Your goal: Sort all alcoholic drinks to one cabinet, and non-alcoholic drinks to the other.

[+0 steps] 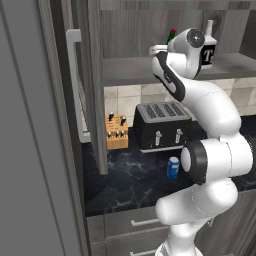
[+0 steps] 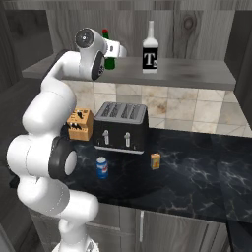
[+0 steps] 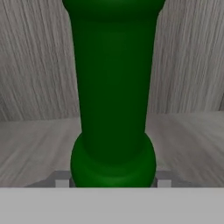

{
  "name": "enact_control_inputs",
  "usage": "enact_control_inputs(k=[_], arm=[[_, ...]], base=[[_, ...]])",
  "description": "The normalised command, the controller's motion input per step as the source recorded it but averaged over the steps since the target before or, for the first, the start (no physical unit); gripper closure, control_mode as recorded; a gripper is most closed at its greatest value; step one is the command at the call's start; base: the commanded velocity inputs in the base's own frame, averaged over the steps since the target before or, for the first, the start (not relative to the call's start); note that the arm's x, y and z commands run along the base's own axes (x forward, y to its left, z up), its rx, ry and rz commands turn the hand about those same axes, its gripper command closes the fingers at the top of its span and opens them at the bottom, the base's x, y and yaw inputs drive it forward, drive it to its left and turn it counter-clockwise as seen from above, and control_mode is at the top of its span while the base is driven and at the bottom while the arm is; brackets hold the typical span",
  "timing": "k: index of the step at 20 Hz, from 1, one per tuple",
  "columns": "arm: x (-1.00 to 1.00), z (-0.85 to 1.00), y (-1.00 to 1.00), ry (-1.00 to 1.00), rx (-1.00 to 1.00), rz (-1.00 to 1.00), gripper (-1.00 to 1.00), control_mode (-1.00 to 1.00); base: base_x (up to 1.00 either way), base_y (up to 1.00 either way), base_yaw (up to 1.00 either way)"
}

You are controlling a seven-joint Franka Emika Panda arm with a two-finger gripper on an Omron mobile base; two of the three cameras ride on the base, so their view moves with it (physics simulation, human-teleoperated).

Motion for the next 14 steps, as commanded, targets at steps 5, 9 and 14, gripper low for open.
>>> enact_control_inputs(k=[5,9,14], arm=[[0.05,-0.14,0.0,-0.02,0.0,0.0,-1.0,-1.0],[0.0,0.0,0.0,-0.04,0.0,0.0,-1.0,-1.0],[-0.08,0.0,0.0,-0.05,0.0,0.0,-1.0,-1.0]], base=[[0.0,0.0,0.0],[0.0,0.0,0.0],[0.0,0.0,0.0]])
